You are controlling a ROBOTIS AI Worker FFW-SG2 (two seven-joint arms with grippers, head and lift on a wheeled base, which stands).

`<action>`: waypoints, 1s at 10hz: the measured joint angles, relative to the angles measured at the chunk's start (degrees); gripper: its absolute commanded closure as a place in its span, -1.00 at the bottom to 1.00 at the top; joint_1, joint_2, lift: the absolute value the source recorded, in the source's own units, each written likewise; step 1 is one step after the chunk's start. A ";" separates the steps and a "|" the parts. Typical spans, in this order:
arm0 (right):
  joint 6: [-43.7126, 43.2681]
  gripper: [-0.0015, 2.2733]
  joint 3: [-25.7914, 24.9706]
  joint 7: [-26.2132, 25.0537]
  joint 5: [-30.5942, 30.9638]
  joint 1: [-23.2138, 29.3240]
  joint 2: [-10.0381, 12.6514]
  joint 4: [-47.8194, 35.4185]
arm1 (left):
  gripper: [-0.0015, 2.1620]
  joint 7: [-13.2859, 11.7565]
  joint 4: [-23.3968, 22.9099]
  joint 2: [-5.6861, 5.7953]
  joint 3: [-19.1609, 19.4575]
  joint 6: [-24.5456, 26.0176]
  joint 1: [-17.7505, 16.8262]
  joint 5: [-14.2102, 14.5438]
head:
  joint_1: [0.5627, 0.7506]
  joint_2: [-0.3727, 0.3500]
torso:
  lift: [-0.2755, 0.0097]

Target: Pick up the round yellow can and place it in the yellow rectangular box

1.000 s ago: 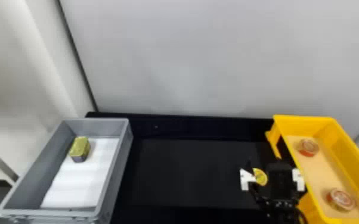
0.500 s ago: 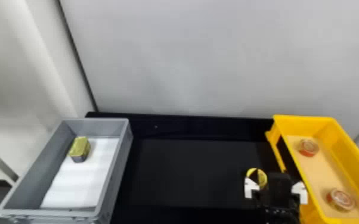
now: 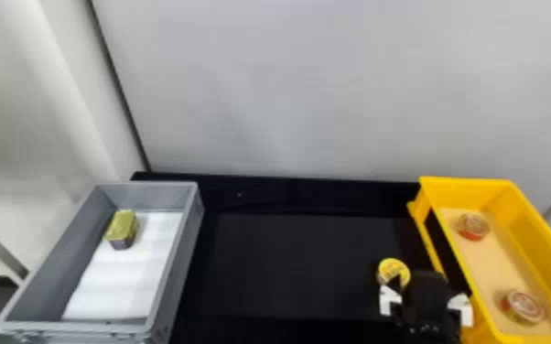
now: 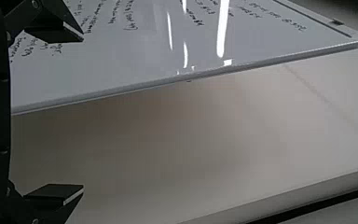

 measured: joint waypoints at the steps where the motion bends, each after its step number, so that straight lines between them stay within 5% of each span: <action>1: 0.01 -0.70 -0.05 0.44 -0.64 -0.35 -0.24 0.69 | -0.87 0.00 0.00 0.00 -0.02 -0.06 0.00 -0.15 | 0.39 0.07 | 0.45; 10: 1.65 -0.70 2.56 0.70 -1.99 -1.14 -2.27 -2.34 | -0.87 -0.02 0.73 0.00 0.24 -0.13 -0.03 -0.68 | 0.39 0.07 | 0.45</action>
